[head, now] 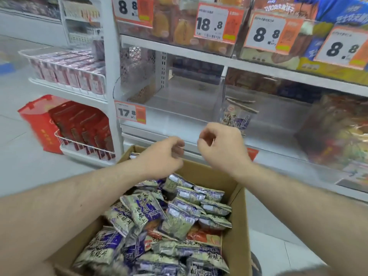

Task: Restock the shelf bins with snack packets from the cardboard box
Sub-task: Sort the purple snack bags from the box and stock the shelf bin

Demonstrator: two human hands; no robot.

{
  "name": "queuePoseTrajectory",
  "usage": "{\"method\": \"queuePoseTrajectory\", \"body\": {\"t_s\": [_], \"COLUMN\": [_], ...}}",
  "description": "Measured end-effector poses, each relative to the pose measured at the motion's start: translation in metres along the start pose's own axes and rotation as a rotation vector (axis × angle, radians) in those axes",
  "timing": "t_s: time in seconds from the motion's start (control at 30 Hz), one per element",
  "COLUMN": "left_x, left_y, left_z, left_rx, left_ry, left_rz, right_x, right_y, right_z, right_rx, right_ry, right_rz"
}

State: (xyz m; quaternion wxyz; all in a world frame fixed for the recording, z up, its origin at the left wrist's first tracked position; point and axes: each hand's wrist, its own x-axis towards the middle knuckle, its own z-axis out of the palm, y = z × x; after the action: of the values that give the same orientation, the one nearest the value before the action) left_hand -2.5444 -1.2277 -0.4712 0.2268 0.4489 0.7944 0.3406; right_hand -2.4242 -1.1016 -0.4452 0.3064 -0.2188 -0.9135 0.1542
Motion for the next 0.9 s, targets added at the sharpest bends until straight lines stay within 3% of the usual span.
{"method": "queuePoseTrajectory", "body": {"t_s": [0.17,0.27,0.53,0.67,0.77,0.9], "left_x": [-0.018,-0.023,-0.03,-0.034,-0.035,-0.032], "left_y": [-0.034,-0.053,-0.071,-0.085,-0.096,-0.102], "left_z": [-0.004,-0.003,0.002,0.005,0.001,-0.007], "left_rx": [0.026,-0.025,-0.137,-0.292,-0.536,-0.844], "left_ry": [-0.107,-0.174,-0.277,-0.314,-0.362,-0.383], "left_rz": [-0.113,-0.194,-0.325,-0.552,-0.808,-0.968], "right_x": [-0.052,-0.084,-0.13,-0.11,-0.088,-0.084], "right_y": [0.029,0.048,0.058,0.036,0.023,-0.001], "right_z": [0.09,0.133,0.172,0.151,0.124,0.099], "right_rx": [-0.3,-0.496,-0.604,-0.496,-0.322,-0.119], "right_ry": [-0.774,-0.996,-0.967,-0.936,-0.767,-0.4], "right_rz": [0.252,0.242,0.178,0.231,0.282,0.019]}}
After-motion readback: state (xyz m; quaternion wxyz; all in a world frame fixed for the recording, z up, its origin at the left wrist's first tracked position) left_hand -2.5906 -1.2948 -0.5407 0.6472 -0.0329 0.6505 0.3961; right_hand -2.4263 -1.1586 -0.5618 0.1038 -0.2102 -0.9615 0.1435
